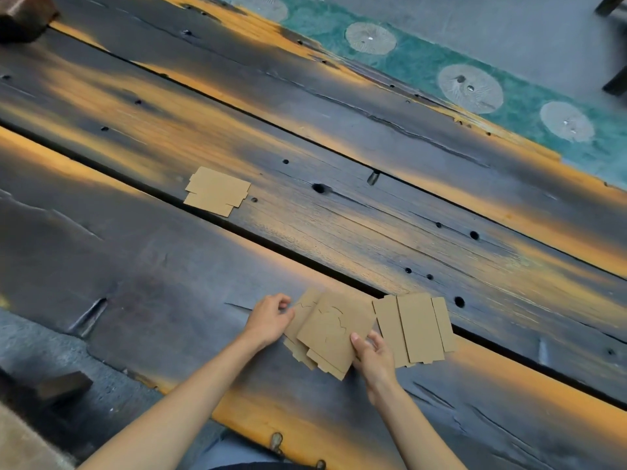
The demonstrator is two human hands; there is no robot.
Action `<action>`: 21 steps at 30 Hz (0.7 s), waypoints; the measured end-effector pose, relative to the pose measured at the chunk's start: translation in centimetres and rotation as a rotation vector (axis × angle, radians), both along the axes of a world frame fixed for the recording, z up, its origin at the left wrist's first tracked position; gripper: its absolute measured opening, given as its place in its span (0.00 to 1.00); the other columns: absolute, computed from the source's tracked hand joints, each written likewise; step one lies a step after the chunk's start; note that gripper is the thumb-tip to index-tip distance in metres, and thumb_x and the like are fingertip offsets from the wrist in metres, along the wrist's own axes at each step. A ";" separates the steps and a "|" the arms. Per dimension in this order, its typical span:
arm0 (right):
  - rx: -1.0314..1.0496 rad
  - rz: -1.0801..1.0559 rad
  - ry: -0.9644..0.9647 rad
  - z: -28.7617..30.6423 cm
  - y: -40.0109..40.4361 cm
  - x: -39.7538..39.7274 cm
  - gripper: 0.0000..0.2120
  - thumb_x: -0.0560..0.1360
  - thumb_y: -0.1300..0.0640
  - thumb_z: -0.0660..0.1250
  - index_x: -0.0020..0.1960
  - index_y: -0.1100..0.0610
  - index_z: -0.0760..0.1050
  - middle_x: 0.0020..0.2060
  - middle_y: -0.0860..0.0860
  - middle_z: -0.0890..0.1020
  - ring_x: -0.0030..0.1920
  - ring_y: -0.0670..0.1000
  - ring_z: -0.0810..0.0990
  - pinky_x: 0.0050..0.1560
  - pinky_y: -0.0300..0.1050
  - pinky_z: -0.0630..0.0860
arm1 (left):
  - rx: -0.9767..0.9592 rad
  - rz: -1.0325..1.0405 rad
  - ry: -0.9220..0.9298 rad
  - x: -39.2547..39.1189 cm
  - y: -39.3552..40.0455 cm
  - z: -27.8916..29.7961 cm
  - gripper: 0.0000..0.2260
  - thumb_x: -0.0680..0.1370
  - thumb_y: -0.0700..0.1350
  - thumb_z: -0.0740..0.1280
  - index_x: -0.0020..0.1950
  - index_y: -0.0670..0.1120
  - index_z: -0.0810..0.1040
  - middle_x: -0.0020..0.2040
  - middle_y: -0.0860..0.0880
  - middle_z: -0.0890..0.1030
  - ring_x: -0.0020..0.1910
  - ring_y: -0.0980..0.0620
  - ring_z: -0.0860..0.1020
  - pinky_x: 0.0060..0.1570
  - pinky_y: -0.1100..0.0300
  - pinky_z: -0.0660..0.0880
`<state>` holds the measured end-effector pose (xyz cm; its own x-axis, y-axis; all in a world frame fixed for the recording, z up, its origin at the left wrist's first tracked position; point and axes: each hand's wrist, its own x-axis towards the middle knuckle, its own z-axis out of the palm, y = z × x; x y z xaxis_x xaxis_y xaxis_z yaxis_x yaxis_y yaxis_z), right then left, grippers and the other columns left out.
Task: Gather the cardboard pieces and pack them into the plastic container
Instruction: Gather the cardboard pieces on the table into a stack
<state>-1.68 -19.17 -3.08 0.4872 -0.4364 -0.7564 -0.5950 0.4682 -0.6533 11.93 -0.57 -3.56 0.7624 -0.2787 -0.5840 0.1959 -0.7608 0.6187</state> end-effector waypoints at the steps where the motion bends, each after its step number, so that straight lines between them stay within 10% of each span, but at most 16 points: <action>1: 0.014 -0.012 0.007 -0.3 0.1 -0.2 0.06 0.83 0.61 0.66 0.58 0.56 0.79 0.45 0.49 0.90 0.49 0.48 0.88 0.51 0.45 0.83 | 0.016 -0.003 0.015 0.1 -0.1 -0.3 0.18 0.81 0.46 0.67 0.69 0.43 0.77 0.66 0.44 0.80 0.63 0.47 0.79 0.66 0.56 0.73; 6: 0.017 -0.047 0.032 -1.5 1.3 0.4 0.06 0.82 0.62 0.66 0.57 0.58 0.79 0.44 0.50 0.90 0.44 0.46 0.88 0.42 0.41 0.83 | 0.014 -0.015 0.054 0.2 -0.8 -1.2 0.19 0.80 0.45 0.67 0.71 0.42 0.76 0.65 0.45 0.81 0.62 0.48 0.79 0.66 0.56 0.73; 11: -0.201 0.006 0.166 -3.0 2.5 1.4 0.05 0.80 0.59 0.70 0.55 0.57 0.80 0.44 0.53 0.88 0.49 0.53 0.86 0.56 0.55 0.83 | 0.036 -0.019 0.095 0.5 -1.4 -1.8 0.17 0.80 0.45 0.68 0.69 0.44 0.77 0.60 0.47 0.82 0.60 0.49 0.79 0.64 0.58 0.72; 16: -0.407 0.023 0.303 -3.1 3.5 2.0 0.09 0.78 0.54 0.73 0.54 0.56 0.78 0.39 0.43 0.81 0.42 0.44 0.79 0.45 0.44 0.73 | 0.046 -0.017 0.121 0.1 -1.9 -2.2 0.12 0.78 0.44 0.70 0.62 0.46 0.82 0.51 0.50 0.82 0.57 0.50 0.80 0.58 0.59 0.75; 21: -0.302 -0.050 0.277 -2.9 3.9 2.1 0.15 0.77 0.56 0.74 0.61 0.54 0.75 0.47 0.46 0.83 0.53 0.51 0.82 0.60 0.52 0.79 | -0.038 0.064 0.202 -0.1 -1.7 -2.9 0.04 0.77 0.41 0.72 0.49 0.49 0.81 0.43 0.52 0.80 0.48 0.51 0.81 0.45 0.62 0.76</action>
